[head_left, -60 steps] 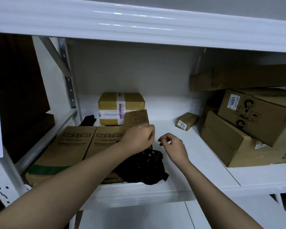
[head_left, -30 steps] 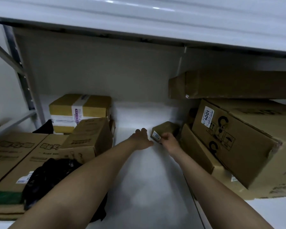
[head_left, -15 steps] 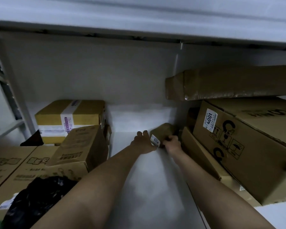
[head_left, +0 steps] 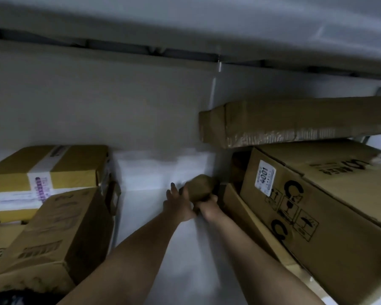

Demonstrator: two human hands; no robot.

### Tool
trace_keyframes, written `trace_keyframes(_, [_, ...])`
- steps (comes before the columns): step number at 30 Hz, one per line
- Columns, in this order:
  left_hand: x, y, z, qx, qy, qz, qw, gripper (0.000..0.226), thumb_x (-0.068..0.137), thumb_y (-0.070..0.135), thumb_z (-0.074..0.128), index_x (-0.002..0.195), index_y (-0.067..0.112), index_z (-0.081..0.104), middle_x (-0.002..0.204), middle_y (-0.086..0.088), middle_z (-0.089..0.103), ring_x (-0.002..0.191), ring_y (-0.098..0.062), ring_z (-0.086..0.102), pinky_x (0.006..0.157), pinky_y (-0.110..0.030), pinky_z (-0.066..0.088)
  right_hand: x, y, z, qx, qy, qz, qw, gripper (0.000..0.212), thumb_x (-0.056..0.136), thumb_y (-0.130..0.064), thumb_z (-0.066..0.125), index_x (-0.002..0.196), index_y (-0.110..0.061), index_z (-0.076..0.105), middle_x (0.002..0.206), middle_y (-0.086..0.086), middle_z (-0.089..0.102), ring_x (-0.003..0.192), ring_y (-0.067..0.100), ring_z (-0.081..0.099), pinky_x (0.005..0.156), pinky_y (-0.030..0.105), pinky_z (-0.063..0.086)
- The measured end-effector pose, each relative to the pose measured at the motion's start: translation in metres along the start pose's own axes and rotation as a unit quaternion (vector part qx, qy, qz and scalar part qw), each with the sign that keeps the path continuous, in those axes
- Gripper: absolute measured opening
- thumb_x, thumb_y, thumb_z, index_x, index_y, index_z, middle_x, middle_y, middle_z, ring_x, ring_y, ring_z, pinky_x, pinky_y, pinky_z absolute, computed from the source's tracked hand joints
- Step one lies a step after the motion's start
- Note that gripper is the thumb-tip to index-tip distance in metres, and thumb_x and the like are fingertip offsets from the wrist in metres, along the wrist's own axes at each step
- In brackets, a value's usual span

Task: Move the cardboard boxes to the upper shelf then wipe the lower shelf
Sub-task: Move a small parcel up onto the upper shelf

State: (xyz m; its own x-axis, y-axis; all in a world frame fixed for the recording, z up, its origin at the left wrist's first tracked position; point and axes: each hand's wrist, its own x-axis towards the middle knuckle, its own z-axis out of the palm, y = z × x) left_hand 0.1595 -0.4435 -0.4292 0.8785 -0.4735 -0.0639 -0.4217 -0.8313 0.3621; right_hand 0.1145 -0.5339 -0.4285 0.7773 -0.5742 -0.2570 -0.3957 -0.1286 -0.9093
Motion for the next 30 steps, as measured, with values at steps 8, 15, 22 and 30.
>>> trace_keyframes(8, [0.024,0.011,0.007,-0.016,0.019,-0.002,1.000,0.098,0.082,0.047,0.061,0.151,0.023,-0.003,0.154,-0.018,0.001,0.140,-0.039,0.015,0.108,-0.045,0.030,0.013,0.002,-0.006,0.041,0.004,0.024,0.999,0.060,0.096,-0.009,0.049,0.148,-0.003,0.020,0.138,0.020,0.047,0.123,0.032,0.050,0.105,0.038,0.042])
trace_keyframes(15, [0.034,0.011,0.004,-0.062,0.026,-0.020,0.998,0.089,0.074,0.038,0.070,0.143,0.012,0.020,0.137,-0.015,0.031,0.116,-0.034,0.049,0.092,-0.039,0.047,0.008,-0.001,-0.010,0.051,-0.010,0.031,0.998,0.057,0.098,-0.017,0.046,0.148,-0.003,0.021,0.140,0.017,0.045,0.126,0.029,0.048,0.100,0.029,0.039])
trace_keyframes(22, [0.023,-0.004,-0.023,-0.373,0.081,-0.069,0.922,0.054,0.077,0.036,0.071,0.119,0.014,0.046,0.119,-0.018,0.052,0.108,-0.031,0.057,0.084,-0.039,0.054,-0.006,-0.011,-0.015,0.132,0.007,0.003,0.991,0.065,0.098,-0.034,0.049,0.150,-0.011,0.019,0.152,0.011,0.032,0.136,0.027,0.036,0.099,0.024,0.030])
trace_keyframes(30, [-0.027,-0.031,-0.063,-0.585,-0.059,-0.136,0.797,0.055,0.088,0.061,0.042,0.085,0.013,0.067,0.069,-0.005,0.071,0.065,-0.018,0.064,0.050,-0.020,0.052,-0.028,-0.028,-0.018,0.161,-0.008,-0.040,0.986,0.064,0.096,-0.043,0.051,0.149,-0.019,0.024,0.141,0.013,0.043,0.123,0.029,0.049,0.092,0.033,0.041])
